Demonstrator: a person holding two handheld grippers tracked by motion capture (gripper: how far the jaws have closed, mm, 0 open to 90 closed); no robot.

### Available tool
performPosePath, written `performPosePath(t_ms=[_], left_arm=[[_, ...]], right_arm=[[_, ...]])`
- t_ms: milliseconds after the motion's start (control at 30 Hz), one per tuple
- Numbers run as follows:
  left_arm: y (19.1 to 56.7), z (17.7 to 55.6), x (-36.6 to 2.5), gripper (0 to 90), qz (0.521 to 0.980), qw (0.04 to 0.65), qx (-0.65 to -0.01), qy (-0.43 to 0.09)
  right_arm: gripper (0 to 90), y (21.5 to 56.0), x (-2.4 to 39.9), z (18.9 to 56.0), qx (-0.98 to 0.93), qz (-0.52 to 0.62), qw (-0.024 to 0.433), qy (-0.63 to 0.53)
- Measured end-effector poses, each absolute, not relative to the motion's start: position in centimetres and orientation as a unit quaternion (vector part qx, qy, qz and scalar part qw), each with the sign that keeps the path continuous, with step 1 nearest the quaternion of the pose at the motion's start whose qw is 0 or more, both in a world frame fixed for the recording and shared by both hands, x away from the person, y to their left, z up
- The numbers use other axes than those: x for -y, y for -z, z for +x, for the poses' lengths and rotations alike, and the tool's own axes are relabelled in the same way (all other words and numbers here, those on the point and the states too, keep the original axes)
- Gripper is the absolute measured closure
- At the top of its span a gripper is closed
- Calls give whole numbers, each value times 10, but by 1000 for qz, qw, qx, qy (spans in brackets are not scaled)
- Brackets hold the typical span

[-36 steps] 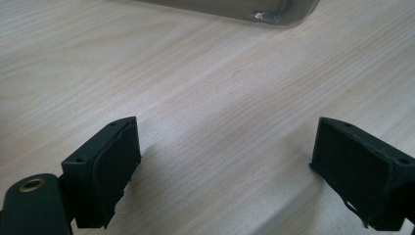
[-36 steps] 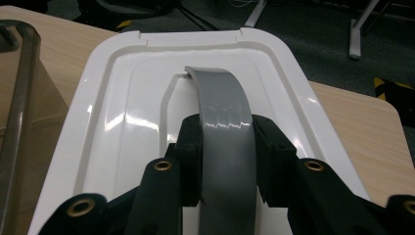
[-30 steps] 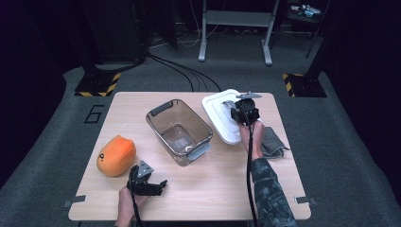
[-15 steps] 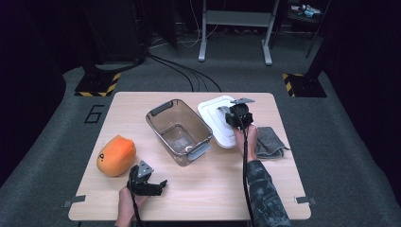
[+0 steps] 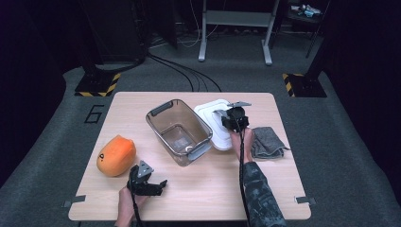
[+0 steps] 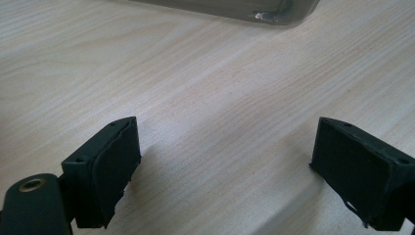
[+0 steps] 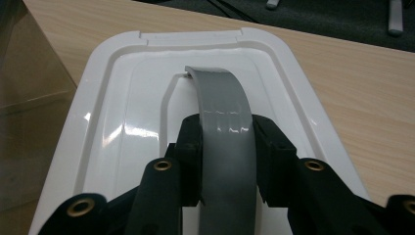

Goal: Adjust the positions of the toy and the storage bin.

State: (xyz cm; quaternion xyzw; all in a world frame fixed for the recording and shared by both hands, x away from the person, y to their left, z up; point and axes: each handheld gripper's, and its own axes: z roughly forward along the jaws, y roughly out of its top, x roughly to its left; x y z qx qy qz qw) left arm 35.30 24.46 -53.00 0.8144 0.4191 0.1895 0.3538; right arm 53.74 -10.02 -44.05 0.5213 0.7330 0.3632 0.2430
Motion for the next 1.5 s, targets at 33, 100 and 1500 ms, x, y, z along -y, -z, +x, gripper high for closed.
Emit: performPosePath(t_ms=[33, 100, 1500], left_arm=[[530, 353, -245, 104, 814, 354, -419, -190], [530, 353, -245, 104, 814, 354, -419, -190], [530, 353, -244, 104, 814, 354, -419, -191]], right_arm=[[670, 442, 99, 538, -732, 522, 241, -365], [670, 443, 99, 538, -732, 522, 242, -365], [666, 485, 89, 544, -718, 546, 227, -368]])
